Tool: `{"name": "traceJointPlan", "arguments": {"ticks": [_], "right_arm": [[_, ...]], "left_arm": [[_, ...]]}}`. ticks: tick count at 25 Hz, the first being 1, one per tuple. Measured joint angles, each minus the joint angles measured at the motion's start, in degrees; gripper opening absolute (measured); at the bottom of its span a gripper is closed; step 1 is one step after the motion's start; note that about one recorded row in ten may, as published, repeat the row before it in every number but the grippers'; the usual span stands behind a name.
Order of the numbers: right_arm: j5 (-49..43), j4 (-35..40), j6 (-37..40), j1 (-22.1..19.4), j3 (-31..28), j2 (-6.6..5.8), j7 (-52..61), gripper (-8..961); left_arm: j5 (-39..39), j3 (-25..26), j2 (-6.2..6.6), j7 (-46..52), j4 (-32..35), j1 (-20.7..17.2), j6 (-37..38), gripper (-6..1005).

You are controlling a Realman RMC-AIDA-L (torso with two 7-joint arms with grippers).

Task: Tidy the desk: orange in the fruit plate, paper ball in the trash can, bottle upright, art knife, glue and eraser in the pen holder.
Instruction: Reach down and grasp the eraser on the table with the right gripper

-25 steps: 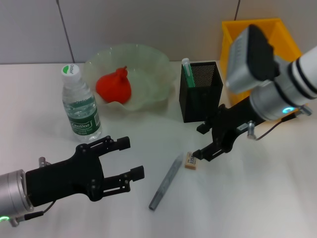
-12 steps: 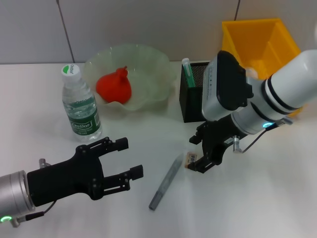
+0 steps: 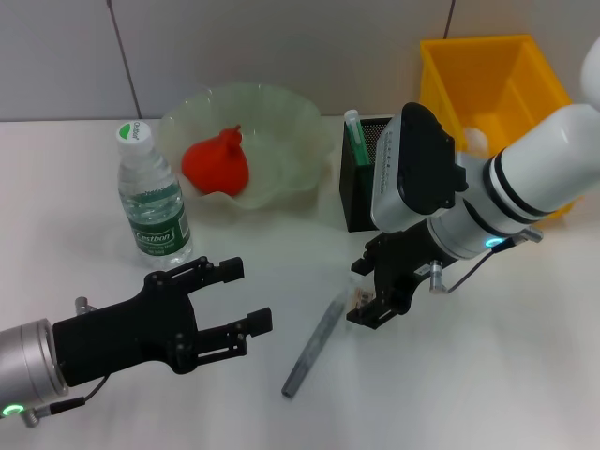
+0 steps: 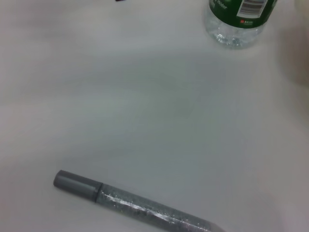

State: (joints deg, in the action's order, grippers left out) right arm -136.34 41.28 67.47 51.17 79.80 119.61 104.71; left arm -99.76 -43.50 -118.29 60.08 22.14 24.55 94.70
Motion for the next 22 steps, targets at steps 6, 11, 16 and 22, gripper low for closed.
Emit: {"name": "traceJointPlan", "arguments": {"ticks": [6,11,16,22], "right_arm": [[0.0,-0.7,0.1,0.0,0.0,0.00,1.4,692],[0.0,-0.8,-0.1,-0.4,-0.5,0.00,2.8,684],[0.0,-1.0,-0.3,-0.5,-0.5,0.00,3.0,636],[0.6,-1.3,-1.0,-0.6,-0.1,0.00,3.0,561]], "left_arm": [[0.0,0.0,0.00,0.1,0.0,0.1,-0.1,813],[0.0,0.0,0.00,0.2,0.0,0.2,-0.2,813],[0.1,0.0,0.00,0.2,0.0,0.3,-0.2,813],[0.2,0.0,0.00,0.2,0.0,0.3,-0.2,812]]}}
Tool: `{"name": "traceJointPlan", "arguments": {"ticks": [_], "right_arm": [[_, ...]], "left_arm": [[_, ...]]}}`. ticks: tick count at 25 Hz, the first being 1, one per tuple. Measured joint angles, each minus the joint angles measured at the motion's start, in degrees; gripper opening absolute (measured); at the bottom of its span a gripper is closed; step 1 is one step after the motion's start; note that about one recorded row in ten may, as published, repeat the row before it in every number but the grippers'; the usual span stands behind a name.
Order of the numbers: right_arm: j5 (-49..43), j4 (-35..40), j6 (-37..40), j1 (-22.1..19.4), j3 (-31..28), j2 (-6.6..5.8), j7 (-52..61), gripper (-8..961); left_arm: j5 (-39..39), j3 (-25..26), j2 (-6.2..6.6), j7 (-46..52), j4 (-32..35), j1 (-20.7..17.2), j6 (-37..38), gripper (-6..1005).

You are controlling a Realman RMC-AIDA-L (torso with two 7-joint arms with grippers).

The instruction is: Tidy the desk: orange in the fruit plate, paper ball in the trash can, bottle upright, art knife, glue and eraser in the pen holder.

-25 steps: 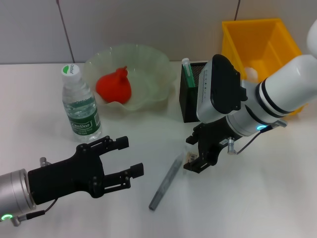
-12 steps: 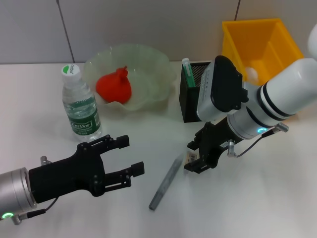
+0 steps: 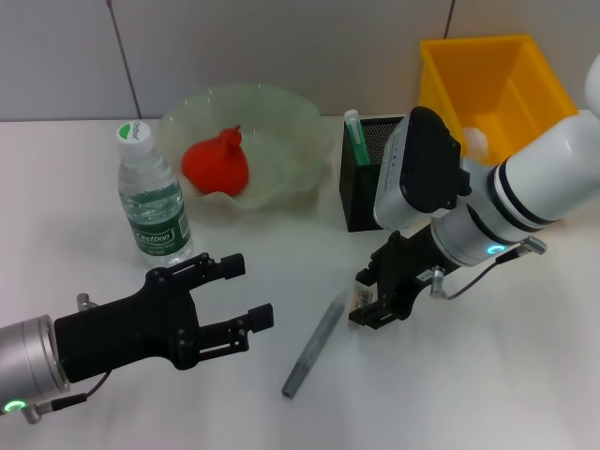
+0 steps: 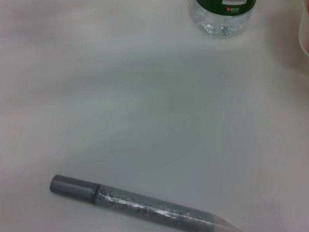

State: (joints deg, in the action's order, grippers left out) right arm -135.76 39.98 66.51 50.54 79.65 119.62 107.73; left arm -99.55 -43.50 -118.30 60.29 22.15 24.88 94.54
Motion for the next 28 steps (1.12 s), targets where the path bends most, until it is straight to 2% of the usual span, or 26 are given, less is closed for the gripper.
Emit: {"name": "traceJointPlan", "arguments": {"ticks": [16,21,24,28], "right_arm": [[0.4,-0.8,-0.1,0.0,0.0,0.00,0.3,505],[0.5,-0.4,0.0,0.0,-0.4,-0.02,0.4,432],[0.8,1.4,1.2,-0.1,-0.6,-0.18,1.5,432],[0.7,7.3,5.0,-1.5,-0.9,-0.48,4.7,432]], "left_arm": [[0.2,0.0,0.00,0.0,0.0,-0.1,0.2,813],[0.2,0.0,0.00,0.0,0.0,-0.2,0.2,813],[0.4,0.0,0.00,0.0,0.0,-0.2,0.3,813],[0.5,0.0,0.00,0.0,0.0,-0.3,0.3,813]]}}
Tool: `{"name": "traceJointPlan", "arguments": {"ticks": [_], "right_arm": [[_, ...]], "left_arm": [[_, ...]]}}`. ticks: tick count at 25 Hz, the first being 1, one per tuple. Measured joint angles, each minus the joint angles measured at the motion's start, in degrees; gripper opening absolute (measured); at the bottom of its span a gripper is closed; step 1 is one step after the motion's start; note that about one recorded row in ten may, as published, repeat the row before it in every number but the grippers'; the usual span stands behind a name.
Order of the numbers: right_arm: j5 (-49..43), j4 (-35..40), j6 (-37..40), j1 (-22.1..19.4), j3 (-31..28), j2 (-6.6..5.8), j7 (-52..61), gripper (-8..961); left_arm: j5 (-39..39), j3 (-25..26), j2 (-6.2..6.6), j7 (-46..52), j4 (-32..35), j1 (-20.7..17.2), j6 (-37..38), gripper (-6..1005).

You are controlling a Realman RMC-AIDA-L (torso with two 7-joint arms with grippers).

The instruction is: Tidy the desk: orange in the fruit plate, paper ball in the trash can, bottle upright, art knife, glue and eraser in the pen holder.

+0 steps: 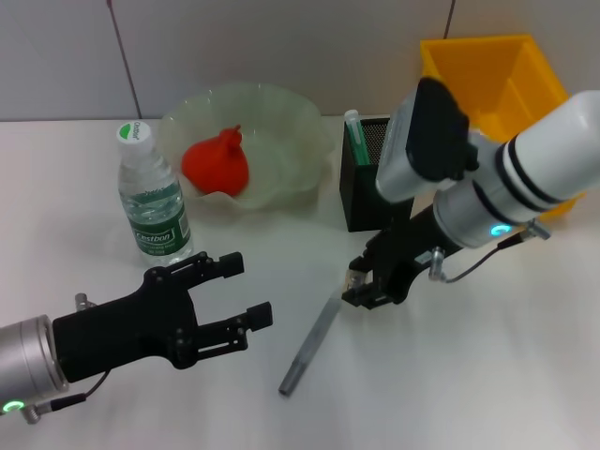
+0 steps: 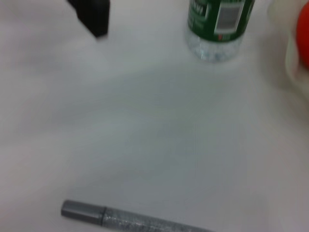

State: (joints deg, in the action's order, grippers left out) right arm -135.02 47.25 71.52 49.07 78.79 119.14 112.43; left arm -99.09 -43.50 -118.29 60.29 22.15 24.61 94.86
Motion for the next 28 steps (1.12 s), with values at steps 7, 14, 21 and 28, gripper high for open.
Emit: {"name": "traceJointPlan", "arguments": {"ticks": [7,14,21,28], "right_arm": [[-1.2,10.2,8.8,-1.3,-5.1,-0.17,5.1,427],[-2.5,19.6,13.6,-1.4,-11.2,-0.73,12.8,433],[-9.2,25.3,11.2,-1.4,-16.7,-0.37,19.3,440],[-10.1,21.3,4.4,-1.4,-16.6,-0.24,20.2,446]], "left_arm": [[0.0,0.0,0.01,-0.1,0.0,0.2,0.0,812],[0.0,0.0,0.08,-0.6,0.0,0.2,0.1,812],[0.0,0.0,0.03,-0.6,0.0,0.3,0.3,812],[-0.1,0.0,-0.09,-0.4,0.0,0.1,0.5,812]]}}
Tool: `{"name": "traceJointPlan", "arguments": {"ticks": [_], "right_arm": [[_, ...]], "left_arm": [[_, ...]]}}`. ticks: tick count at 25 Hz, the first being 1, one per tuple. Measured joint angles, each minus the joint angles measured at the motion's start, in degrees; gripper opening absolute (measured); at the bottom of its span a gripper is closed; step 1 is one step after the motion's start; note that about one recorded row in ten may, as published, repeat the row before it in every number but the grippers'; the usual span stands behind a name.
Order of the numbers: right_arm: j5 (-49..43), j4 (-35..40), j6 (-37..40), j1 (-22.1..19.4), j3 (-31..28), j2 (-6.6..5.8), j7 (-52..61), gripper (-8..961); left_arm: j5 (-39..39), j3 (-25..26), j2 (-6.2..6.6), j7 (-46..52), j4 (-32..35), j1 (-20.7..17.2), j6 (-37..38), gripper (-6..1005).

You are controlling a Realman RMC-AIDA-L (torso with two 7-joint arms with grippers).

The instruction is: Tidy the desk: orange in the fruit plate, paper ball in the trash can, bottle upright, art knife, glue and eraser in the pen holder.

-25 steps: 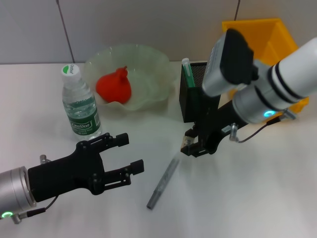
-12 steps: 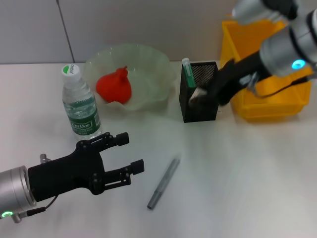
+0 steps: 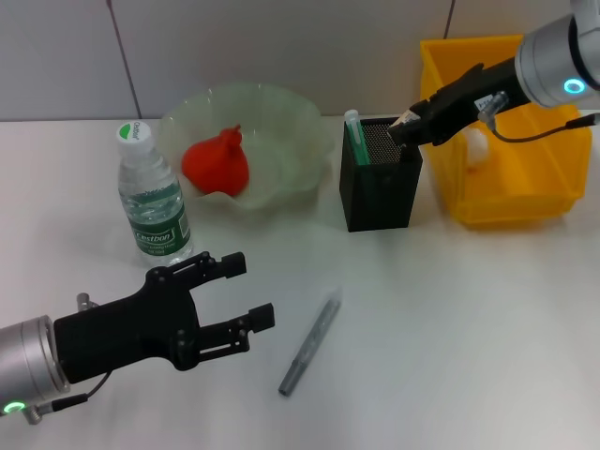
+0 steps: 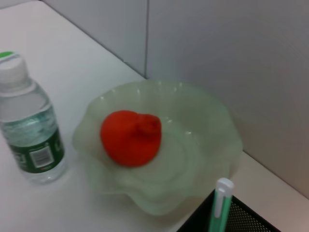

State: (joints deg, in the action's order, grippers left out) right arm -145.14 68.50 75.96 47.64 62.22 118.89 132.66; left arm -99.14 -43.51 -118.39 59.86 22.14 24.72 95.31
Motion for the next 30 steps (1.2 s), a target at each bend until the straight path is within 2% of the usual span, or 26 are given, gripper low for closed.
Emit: {"name": "traceJointPlan", "arguments": {"ticks": [10,19,22,25,26,27,28,30], "right_arm": [[-0.1,-7.1,-9.3,0.7,2.3,0.02,-0.6,455],[0.3,-12.4,-14.4,3.0,4.6,0.08,-1.4,463],[0.7,-12.2,-14.8,2.8,4.8,0.18,-1.4,562],[3.8,-10.2,-15.7,1.2,4.4,0.24,-1.8,660],[5.8,-9.4,-16.0,0.5,4.3,0.21,-2.2,661],[11.6,-7.3,-16.0,-1.6,3.7,0.02,-4.6,663],[11.6,-7.3,-16.0,-1.6,3.7,0.02,-4.6,664],[18.3,-5.7,-15.5,-3.8,2.7,-0.04,-8.3,667]], "left_arm": [[0.0,0.0,0.01,-0.2,0.0,0.1,0.1,812],[0.1,0.0,0.09,-0.2,0.2,0.2,0.3,812],[0.1,0.0,0.09,-0.2,0.2,0.2,0.4,812],[0.1,0.0,0.09,0.0,0.2,0.3,0.5,813],[0.2,0.0,0.10,0.1,0.2,0.3,0.5,813],[0.2,0.0,0.09,0.2,0.3,0.3,0.6,813],[0.2,0.0,0.09,0.2,0.3,0.3,0.6,813],[0.5,0.0,0.09,0.3,0.3,0.3,0.6,813]]}}
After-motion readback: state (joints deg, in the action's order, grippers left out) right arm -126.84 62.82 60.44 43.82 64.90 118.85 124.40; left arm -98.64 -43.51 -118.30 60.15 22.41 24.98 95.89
